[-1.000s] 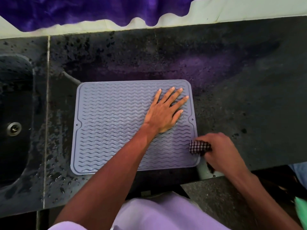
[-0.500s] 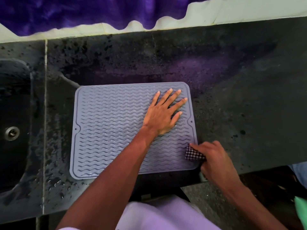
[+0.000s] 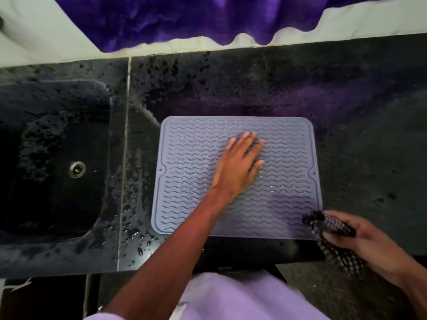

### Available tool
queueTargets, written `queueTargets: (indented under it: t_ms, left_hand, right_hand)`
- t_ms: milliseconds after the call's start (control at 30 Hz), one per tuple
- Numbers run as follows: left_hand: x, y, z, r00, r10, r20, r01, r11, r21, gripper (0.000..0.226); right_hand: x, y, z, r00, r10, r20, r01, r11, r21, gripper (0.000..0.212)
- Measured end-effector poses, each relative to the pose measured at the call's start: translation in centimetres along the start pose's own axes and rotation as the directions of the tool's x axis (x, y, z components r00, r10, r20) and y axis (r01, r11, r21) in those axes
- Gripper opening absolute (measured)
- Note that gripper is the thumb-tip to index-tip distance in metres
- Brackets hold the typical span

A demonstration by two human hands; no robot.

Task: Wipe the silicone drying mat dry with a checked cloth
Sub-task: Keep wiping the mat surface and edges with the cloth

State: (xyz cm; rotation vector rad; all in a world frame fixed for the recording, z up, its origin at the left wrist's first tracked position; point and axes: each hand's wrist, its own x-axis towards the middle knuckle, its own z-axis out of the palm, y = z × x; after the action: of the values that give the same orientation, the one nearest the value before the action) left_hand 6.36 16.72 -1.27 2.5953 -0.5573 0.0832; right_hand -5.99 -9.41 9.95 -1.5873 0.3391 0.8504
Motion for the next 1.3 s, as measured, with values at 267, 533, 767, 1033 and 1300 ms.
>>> queueTargets:
  t_ms: [267, 533, 767, 1033, 1300]
  left_hand:
    - [-10.2, -9.7, -6.5, 0.909, -0.323, -0.263, 0.356, 0.93, 0.09, 0.04]
    - [-10.5, -10.2, -5.6, 0.902, -0.246, -0.355, 0.356, 0.888, 0.29, 0.039]
    - [-10.7, -10.3, -5.6, 0.888, -0.289, -0.359, 0.392, 0.883, 0.259, 0.038]
    - [-10.8, -10.5, -5.8, 0.874, -0.311, -0.373, 0.415, 0.877, 0.241, 0.037]
    - [-10.8, -10.6, -5.7, 0.871, -0.314, -0.378, 0.422, 0.872, 0.247, 0.038]
  right_hand:
    - [9.8, -9.3, 9.6, 0.914, -0.381, -0.136, 0.314, 0.881, -0.354, 0.022]
    - [21.6, -13.3, 20.8, 0.776, -0.631, 0.017, 0.355, 0.414, -0.839, 0.024]
    - [22.4, -12.7, 23.0, 0.779, -0.625, 0.054, 0.22, 0.192, -0.956, 0.045]
    - [20.1, -10.7, 16.5, 0.786, -0.614, -0.064, 0.114, 0.246, -0.962, 0.044]
    - [15.9, -8.7, 6.0, 0.788, -0.558, -0.259, -0.11, 0.287, -0.952, 0.032]
